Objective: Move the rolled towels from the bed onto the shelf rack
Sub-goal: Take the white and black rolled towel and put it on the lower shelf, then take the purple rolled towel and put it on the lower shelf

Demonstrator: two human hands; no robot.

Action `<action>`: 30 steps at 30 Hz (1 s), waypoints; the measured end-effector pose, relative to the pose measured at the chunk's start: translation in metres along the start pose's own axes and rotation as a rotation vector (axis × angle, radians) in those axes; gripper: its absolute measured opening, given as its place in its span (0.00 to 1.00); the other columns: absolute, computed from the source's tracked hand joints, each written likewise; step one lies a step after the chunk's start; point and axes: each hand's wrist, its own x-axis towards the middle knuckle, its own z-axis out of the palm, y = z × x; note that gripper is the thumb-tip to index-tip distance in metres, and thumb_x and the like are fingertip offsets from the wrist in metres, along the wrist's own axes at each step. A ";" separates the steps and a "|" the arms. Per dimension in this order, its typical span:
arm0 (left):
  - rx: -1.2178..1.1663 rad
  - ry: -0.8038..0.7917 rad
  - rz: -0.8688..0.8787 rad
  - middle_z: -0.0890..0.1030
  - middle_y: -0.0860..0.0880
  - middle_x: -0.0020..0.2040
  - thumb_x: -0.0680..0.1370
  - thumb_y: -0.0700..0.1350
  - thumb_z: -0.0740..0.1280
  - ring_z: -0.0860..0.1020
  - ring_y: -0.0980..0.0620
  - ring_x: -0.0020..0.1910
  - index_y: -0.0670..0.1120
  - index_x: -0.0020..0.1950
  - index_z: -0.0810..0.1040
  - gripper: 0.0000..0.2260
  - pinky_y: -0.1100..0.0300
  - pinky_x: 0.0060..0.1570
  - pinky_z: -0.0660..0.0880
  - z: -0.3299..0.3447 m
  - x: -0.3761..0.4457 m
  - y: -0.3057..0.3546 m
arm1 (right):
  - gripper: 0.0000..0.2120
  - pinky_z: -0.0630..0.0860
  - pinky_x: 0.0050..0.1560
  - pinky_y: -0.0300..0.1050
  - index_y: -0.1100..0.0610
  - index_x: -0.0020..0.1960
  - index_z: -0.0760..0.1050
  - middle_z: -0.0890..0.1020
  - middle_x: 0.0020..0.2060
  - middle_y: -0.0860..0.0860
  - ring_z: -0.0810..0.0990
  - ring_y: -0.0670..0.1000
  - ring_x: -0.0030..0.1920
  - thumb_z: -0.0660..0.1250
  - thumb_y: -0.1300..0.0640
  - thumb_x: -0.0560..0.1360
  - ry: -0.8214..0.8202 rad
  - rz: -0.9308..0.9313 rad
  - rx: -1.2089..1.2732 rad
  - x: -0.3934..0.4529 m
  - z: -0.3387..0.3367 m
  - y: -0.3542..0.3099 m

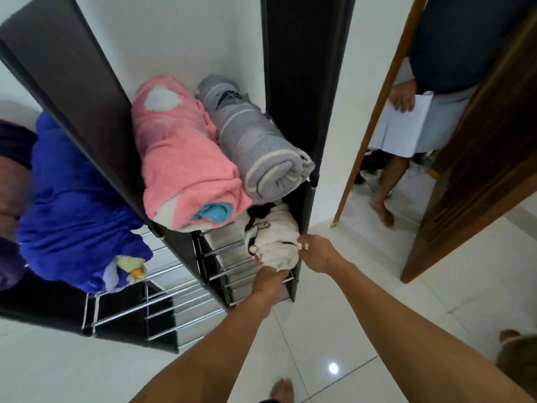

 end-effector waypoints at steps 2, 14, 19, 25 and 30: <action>0.194 -0.088 0.052 0.78 0.43 0.48 0.78 0.46 0.65 0.76 0.47 0.44 0.48 0.39 0.72 0.08 0.56 0.42 0.73 0.013 -0.007 0.004 | 0.17 0.68 0.63 0.41 0.59 0.67 0.71 0.74 0.67 0.57 0.73 0.57 0.66 0.59 0.59 0.79 0.009 0.048 0.030 -0.024 -0.010 0.016; 0.905 -0.653 0.531 0.83 0.42 0.55 0.75 0.49 0.68 0.82 0.42 0.55 0.46 0.49 0.79 0.08 0.55 0.55 0.77 0.238 -0.145 -0.028 | 0.12 0.70 0.55 0.40 0.55 0.59 0.78 0.82 0.54 0.53 0.79 0.53 0.57 0.64 0.56 0.76 0.564 0.590 0.426 -0.320 -0.029 0.203; 1.181 -1.105 0.787 0.81 0.46 0.41 0.75 0.45 0.68 0.79 0.48 0.43 0.46 0.43 0.79 0.04 0.55 0.48 0.76 0.321 -0.300 -0.136 | 0.07 0.70 0.49 0.43 0.54 0.51 0.79 0.78 0.44 0.48 0.76 0.50 0.48 0.65 0.55 0.75 0.923 0.917 0.690 -0.520 0.066 0.254; 1.496 -1.620 0.967 0.79 0.46 0.40 0.77 0.44 0.68 0.77 0.48 0.37 0.48 0.41 0.76 0.05 0.59 0.44 0.74 0.353 -0.474 -0.293 | 0.05 0.75 0.47 0.49 0.53 0.50 0.77 0.80 0.38 0.50 0.79 0.52 0.42 0.65 0.57 0.74 1.454 1.249 1.133 -0.713 0.205 0.253; 1.667 -1.921 0.873 0.77 0.47 0.42 0.79 0.46 0.66 0.76 0.55 0.31 0.46 0.45 0.74 0.05 0.65 0.29 0.73 0.342 -0.576 -0.394 | 0.05 0.75 0.45 0.48 0.54 0.51 0.74 0.80 0.41 0.52 0.80 0.51 0.41 0.64 0.59 0.75 1.908 1.390 1.341 -0.807 0.279 0.235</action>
